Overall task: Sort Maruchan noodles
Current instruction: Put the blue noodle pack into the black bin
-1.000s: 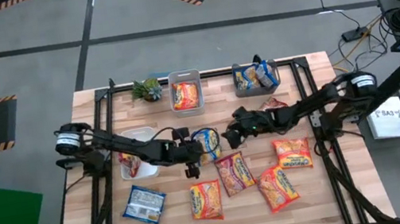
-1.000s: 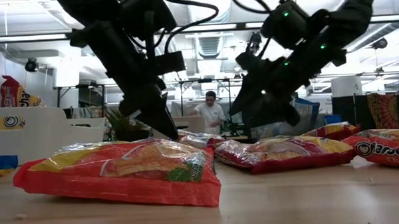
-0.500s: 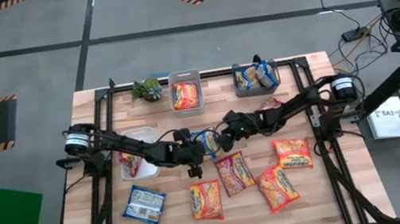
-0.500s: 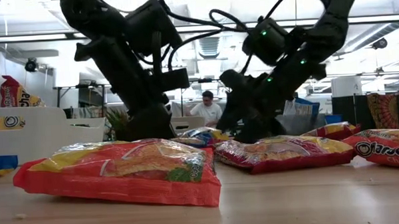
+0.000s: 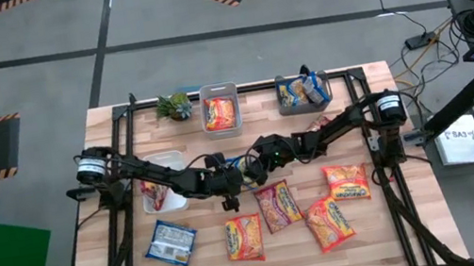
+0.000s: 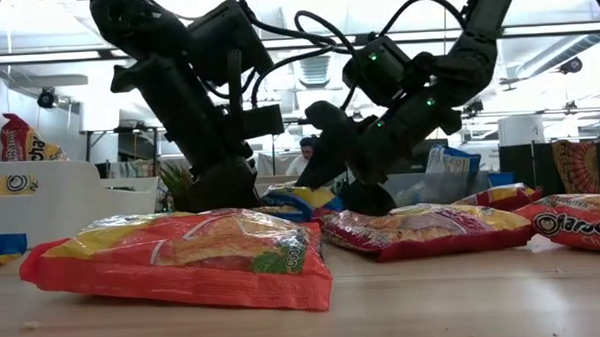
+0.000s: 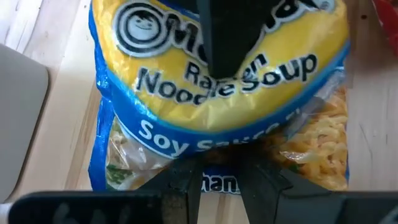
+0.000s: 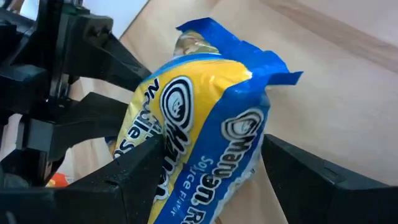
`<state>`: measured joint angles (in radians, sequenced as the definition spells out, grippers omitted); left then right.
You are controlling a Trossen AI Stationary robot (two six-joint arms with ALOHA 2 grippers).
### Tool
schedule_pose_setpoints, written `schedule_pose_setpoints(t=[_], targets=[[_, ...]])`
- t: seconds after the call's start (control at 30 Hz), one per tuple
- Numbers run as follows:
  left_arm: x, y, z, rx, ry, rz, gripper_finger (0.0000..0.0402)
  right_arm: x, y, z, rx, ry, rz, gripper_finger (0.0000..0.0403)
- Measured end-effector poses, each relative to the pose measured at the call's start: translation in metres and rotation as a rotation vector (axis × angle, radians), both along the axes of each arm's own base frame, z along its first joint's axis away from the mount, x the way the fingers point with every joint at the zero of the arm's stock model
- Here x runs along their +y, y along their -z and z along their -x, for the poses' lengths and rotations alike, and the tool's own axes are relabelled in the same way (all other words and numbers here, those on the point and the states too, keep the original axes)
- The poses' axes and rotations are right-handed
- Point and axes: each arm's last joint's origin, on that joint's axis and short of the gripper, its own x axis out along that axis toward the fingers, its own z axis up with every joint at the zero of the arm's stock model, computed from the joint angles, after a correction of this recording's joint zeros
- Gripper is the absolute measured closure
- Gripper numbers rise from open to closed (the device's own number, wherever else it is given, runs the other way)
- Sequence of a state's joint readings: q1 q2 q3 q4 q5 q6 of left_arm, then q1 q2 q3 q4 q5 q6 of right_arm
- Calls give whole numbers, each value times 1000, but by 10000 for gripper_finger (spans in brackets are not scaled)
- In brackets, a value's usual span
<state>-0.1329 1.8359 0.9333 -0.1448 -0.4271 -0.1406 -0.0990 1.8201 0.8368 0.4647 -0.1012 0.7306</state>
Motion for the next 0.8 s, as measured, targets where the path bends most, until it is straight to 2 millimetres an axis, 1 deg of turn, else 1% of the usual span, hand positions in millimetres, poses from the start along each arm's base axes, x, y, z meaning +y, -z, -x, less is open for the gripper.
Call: schedule_pose_setpoints(t=[0.13, 0.23, 0.33, 0.53, 0.6, 0.67, 0.8], targets=[[0, 0, 0, -1, 0, 0, 324, 0, -1, -6, -7, -27, 20, 150], [0, 0, 0, -2, 0, 0, 324, 0, -3, -7, -15, -32, 27, 175], [0, 0, 0, -2, 0, 0, 324, -2, -4, -6, -18, -28, 26, 221], [-1, -2, 1, 0, 0, -5, 324, -2, -5, -6, -20, -34, 33, 350], [-1, -7, 4, 6, 8, -4, 324, -2, -7, -6, -26, -54, 34, 379], [-2, -14, 7, 13, 15, -5, 324, -2, -10, -5, -24, -74, 20, 381], [-1, -36, 16, 16, 48, -27, 324, -1, -16, 1, 10, -89, -6, 379]])
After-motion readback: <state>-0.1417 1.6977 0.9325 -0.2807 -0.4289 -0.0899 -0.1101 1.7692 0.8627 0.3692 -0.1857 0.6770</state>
